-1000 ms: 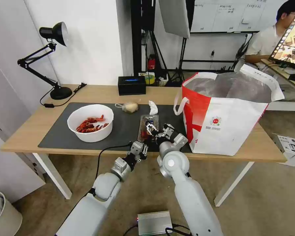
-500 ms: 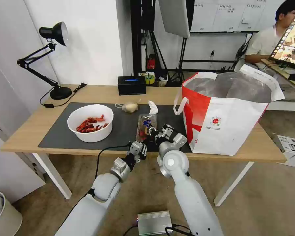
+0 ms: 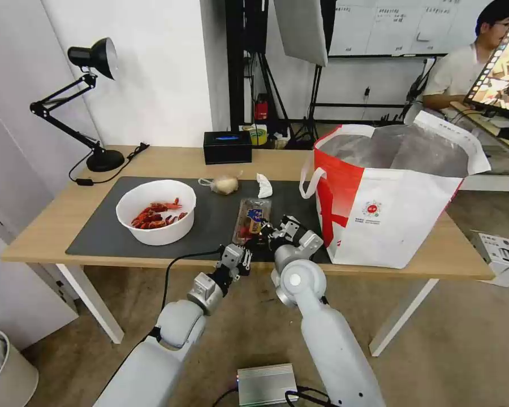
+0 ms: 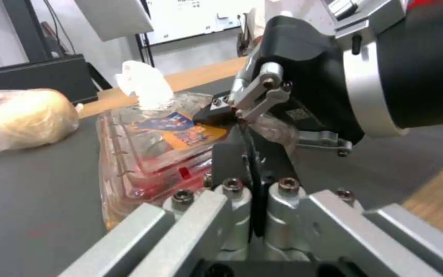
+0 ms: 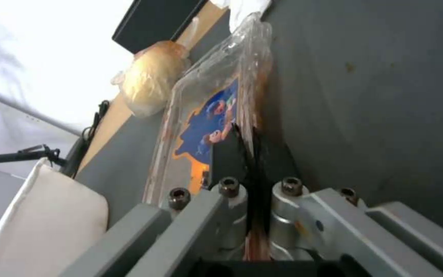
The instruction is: Pick up the trash from the table and place it into the takeout bag.
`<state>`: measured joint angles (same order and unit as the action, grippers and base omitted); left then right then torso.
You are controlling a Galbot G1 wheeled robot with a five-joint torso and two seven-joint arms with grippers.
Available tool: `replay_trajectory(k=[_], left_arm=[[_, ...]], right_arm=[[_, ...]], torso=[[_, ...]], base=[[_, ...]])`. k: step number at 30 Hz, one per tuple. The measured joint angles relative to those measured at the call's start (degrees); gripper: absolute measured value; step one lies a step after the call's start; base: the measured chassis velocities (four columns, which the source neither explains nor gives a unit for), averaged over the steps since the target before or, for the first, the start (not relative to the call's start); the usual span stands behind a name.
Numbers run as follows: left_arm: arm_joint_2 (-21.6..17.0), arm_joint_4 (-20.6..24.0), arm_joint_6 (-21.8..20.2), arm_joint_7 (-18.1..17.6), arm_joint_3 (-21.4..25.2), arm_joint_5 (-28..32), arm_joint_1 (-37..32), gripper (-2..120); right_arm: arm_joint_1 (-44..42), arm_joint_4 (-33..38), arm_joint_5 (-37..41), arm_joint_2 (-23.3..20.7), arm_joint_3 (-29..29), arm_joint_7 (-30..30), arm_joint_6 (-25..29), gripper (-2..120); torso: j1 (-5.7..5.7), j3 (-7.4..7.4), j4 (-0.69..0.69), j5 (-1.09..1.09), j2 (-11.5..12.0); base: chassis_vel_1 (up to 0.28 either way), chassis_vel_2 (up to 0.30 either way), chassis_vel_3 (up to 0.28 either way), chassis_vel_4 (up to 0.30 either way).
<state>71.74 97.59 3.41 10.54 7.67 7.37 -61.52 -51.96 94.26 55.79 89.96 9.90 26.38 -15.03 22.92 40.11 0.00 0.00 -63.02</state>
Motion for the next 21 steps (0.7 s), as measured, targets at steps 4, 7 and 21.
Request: replay_trajectory(k=[4, 7, 21], left_arm=[[0.0, 1.0, 0.0, -0.2, 0.3, 1.2, -0.5, 17], [-0.1, 1.7, 0.0, -0.3, 0.7, 1.7, -0.9, 25], [-1.4, 7.1, -0.2, -1.0, 7.0, 5.9, -5.8, 80]], right_arm=[[-0.2, 0.0, -0.4, 0.0, -0.1, -0.5, 0.1, 0], [-0.5, 0.0, -1.5, 0.0, -0.3, -1.3, 0.1, 0], [-1.7, 2.1, -6.4, -1.9, -2.0, -4.7, 2.0, 0]], torso=[[0.00, 0.00, 0.00, 0.00, 0.0], [0.00, 0.00, -0.01, 0.00, 0.0], [0.00, 0.00, 0.00, 0.00, 0.0]], base=[[0.000, 0.000, 0.000, 0.000], [0.000, 0.000, 0.000, 0.000], [0.000, 0.000, 0.000, 0.000]])
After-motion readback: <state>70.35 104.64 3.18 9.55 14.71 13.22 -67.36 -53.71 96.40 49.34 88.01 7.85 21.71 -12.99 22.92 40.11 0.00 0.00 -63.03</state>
